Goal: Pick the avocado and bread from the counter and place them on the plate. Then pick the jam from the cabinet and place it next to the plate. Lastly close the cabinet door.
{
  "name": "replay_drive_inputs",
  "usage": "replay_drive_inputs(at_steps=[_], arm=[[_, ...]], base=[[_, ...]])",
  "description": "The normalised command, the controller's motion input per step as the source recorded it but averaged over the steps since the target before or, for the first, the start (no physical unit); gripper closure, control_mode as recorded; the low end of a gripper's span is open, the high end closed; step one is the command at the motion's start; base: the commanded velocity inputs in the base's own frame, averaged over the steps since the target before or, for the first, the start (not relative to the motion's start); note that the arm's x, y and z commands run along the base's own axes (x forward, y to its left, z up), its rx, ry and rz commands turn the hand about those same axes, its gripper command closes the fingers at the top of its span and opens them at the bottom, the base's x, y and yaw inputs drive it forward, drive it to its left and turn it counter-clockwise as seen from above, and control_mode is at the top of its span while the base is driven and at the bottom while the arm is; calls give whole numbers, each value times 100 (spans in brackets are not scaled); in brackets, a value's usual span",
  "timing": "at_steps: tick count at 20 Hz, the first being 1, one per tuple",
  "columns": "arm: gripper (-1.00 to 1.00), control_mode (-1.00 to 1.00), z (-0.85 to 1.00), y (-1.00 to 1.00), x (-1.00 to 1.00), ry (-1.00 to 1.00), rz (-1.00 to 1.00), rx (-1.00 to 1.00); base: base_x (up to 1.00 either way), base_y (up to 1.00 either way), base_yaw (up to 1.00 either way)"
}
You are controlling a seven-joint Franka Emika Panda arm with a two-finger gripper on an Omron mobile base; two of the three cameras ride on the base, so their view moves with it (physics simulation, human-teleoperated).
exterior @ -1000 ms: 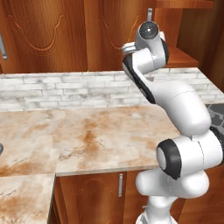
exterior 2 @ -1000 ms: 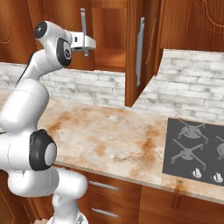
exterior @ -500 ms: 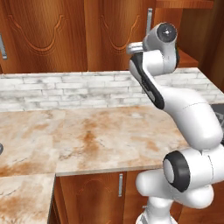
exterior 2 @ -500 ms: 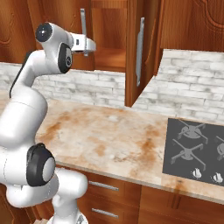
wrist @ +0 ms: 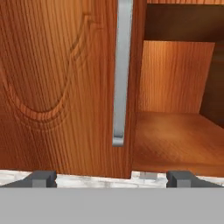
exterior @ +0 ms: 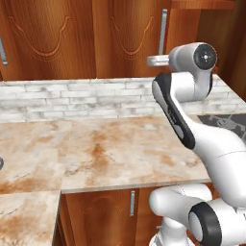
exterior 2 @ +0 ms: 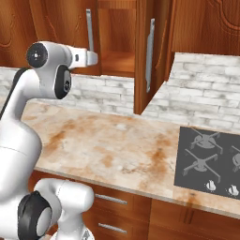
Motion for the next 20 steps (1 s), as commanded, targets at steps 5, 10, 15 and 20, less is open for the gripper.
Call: replay_drive_inputs(at_steps=[5, 10, 15, 20], arm=[[-100, -100, 12, 0, -55, -6, 0, 20], [-100, -100, 9, 0, -70, -3, 0, 26], [-100, -100, 6, 1, -87, -2, 0, 21], [-100, -100, 0, 0, -95, 0, 0, 8]], base=[[0, 0, 0], [0, 0, 0], [0, 0, 0], [0, 0, 0]])
